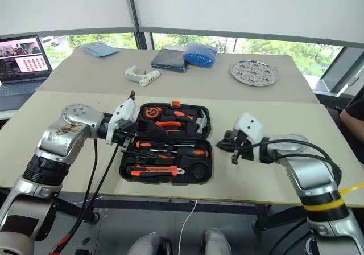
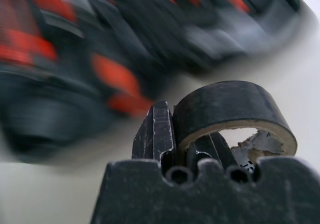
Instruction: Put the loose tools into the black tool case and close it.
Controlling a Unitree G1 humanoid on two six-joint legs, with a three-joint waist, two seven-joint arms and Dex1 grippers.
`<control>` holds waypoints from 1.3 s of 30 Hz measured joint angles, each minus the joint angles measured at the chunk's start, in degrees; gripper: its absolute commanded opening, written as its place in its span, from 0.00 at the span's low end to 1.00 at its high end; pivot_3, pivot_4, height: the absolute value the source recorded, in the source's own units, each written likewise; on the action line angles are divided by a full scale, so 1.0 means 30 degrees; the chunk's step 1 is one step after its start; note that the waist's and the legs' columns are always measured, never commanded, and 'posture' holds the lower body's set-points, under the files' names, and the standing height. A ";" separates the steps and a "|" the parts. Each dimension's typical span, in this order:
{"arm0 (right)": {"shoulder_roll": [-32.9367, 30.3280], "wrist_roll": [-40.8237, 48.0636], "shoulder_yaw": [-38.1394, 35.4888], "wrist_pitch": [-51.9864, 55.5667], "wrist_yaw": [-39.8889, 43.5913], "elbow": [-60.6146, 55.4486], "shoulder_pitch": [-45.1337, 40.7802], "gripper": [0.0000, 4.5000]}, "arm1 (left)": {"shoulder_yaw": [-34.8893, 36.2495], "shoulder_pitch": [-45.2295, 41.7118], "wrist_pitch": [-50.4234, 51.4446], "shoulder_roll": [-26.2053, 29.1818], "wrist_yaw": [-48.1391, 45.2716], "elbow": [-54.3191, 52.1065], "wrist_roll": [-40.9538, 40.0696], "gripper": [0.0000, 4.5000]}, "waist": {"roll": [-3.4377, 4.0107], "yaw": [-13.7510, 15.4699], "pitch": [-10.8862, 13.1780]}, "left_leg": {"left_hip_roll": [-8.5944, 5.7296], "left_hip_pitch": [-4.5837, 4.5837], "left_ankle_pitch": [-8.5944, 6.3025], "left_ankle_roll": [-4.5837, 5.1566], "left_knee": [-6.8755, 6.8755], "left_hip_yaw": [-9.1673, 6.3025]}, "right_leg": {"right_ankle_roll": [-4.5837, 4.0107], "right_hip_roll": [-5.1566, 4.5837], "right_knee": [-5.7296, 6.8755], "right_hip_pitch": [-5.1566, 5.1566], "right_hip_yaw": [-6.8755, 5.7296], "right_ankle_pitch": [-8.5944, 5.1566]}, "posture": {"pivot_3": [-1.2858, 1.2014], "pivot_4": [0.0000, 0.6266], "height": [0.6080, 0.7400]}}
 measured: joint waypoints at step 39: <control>0.0329 0.0331 0.2057 0.1704 -0.1102 -0.1132 0.0208 0.01 | -0.0008 0.0044 -0.0031 0.0128 0.0202 0.0028 -0.0002 1.00 | -0.0003 0.0129 0.0002 | -0.0016 -0.0015 -0.0004 0.0009 0.0002 -0.0007 | -0.0014 -0.0011 -0.0005 -0.0007 -0.0008 0.0011 | 0.52 0.24 0.84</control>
